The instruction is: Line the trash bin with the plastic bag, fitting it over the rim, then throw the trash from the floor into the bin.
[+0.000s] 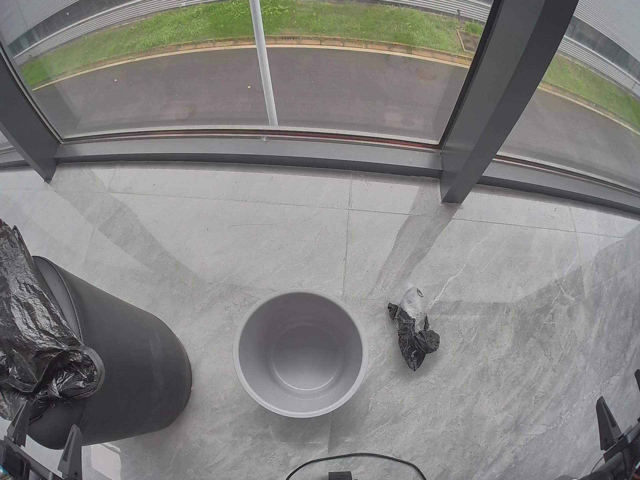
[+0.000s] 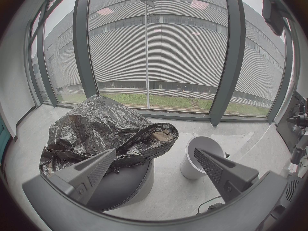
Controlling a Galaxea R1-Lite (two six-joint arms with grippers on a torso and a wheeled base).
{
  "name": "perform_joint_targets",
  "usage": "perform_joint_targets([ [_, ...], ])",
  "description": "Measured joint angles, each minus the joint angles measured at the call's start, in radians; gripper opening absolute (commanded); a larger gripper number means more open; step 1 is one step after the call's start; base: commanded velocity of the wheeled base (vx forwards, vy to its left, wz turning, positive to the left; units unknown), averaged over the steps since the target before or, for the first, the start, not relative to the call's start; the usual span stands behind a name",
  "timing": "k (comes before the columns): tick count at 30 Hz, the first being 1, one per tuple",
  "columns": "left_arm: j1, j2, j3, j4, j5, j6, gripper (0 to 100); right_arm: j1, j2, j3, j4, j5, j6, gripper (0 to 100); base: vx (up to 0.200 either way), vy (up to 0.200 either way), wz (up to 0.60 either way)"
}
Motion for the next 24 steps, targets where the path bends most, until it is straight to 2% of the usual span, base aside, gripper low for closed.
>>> perform_joint_targets([
  [6,-0.007,0.014,-0.055,0.016,-0.005,-0.059,100,0.000,0.000,-0.003,-0.001,0.012,0.011,100,0.000,0.000,0.00],
  [9,-0.025,0.052,-0.167,0.040,-0.010,-0.100,100,0.005,0.010,-0.042,-0.005,0.024,0.054,100,0.000,0.000,0.00],
  [13,-0.060,0.117,-0.318,0.072,-0.027,-0.099,100,0.019,0.061,-0.129,-0.011,0.062,0.096,100,0.000,0.000,0.00],
  [18,-0.123,0.207,-0.425,0.106,-0.075,-0.019,100,0.072,0.219,-0.236,-0.061,0.137,0.109,100,0.000,0.000,0.00],
  [24,-0.234,0.323,-0.421,0.133,-0.101,0.198,100,0.156,0.483,-0.336,-0.223,0.196,0.118,100,0.000,0.000,0.00],
])
